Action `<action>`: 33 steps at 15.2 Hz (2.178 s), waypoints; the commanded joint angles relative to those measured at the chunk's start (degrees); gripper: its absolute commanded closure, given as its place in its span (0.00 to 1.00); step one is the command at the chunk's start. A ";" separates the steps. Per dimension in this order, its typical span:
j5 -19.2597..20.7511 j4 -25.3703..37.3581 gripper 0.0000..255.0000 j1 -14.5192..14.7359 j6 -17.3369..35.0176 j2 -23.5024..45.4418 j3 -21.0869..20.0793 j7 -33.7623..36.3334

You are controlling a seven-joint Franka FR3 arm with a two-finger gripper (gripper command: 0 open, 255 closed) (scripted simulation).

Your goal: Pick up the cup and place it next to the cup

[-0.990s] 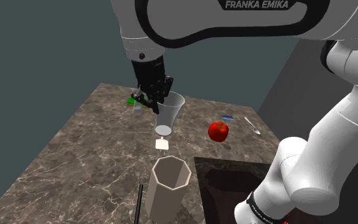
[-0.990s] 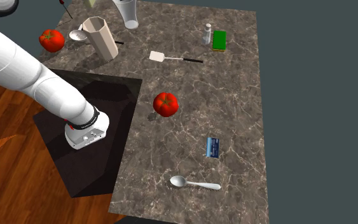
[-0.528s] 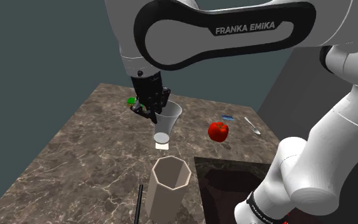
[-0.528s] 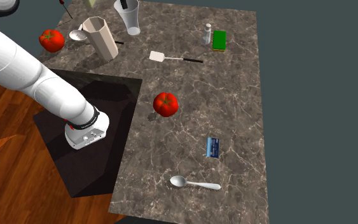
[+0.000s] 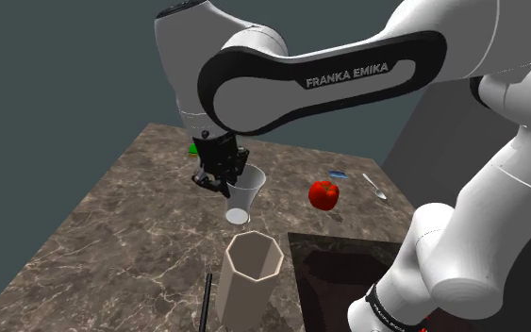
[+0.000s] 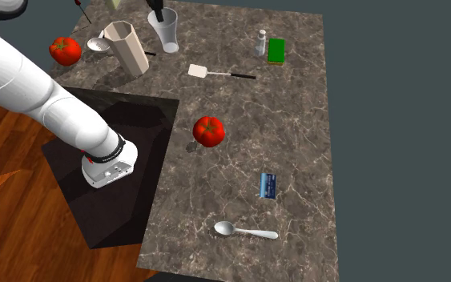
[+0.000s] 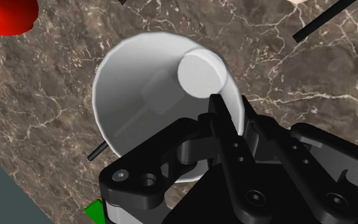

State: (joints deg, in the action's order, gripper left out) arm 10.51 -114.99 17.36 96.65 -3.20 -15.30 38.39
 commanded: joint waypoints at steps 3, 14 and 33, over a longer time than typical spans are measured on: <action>0.27 -2.26 1.00 -0.02 2.92 0.70 0.00 0.61; 1.46 -7.45 1.00 -0.04 10.84 3.78 -0.01 2.67; 0.79 -1.25 0.00 0.59 4.53 3.75 -0.63 2.47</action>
State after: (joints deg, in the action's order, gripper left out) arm 11.47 -117.93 17.80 102.96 0.56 -15.78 40.96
